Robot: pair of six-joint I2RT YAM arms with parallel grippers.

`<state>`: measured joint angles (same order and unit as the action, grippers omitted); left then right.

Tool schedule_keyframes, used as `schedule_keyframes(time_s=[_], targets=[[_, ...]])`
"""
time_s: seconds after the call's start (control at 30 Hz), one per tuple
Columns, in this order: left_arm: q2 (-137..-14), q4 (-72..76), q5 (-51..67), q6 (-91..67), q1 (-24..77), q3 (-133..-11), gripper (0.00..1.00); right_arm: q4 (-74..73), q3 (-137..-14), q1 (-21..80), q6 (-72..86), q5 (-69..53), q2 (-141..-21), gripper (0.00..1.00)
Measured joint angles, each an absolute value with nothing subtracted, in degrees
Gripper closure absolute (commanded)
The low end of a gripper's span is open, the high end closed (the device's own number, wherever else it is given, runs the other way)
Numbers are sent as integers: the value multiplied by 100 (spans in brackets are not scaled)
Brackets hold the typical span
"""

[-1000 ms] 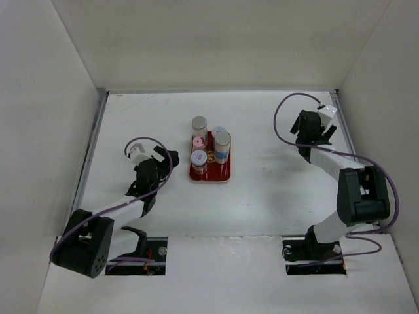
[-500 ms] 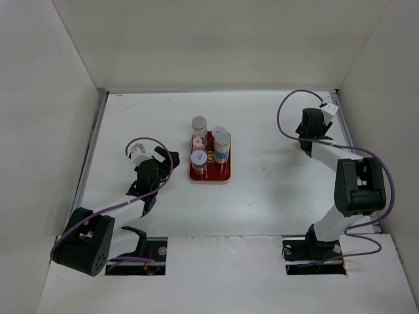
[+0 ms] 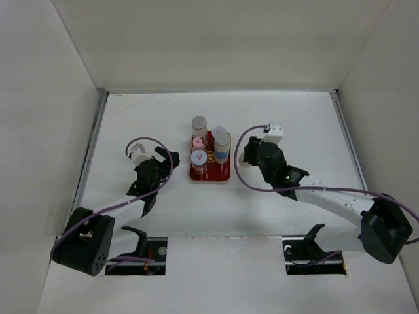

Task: Organize the condiment bottles

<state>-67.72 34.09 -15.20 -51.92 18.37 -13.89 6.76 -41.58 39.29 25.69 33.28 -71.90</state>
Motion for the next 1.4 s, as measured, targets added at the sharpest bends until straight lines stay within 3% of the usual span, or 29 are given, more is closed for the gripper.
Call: schedule_keyframes(time_s=[0.2, 0.5, 0.77, 0.87, 1.13, 1.27, 1.4], targets=[[-6761, 3409, -1579, -5190, 1826, -1389, 0, 825, -4466, 4984, 2530, 3269, -7526, 52], [-6759, 3400, -1745, -5186, 1763, -1389, 0, 1284, -5000, 5428, 2292, 3083, -8790, 48], [-6726, 3214, -1826, -5186, 1728, -1389, 0, 1400, -5033, 5533, 2025, 3098, -9172, 19], [-6726, 3052, -1865, -5186, 1726, -1424, 0, 1444, -5033, 5566, 1922, 3109, -9129, 0], [-6729, 2447, -1951, -5183, 1726, -1732, 0, 1911, -4254, 5474, 1793, 3586, -7338, 0], [-6761, 2071, -1973, -5070, 1638, -1944, 0, 2606, -3430, 4709, 2154, 3981, -6600, 0], [-6956, 1592, -2005, -4941, 1466, -2377, 0, 2617, -2917, 3909, 2746, 3975, -6713, 0]])
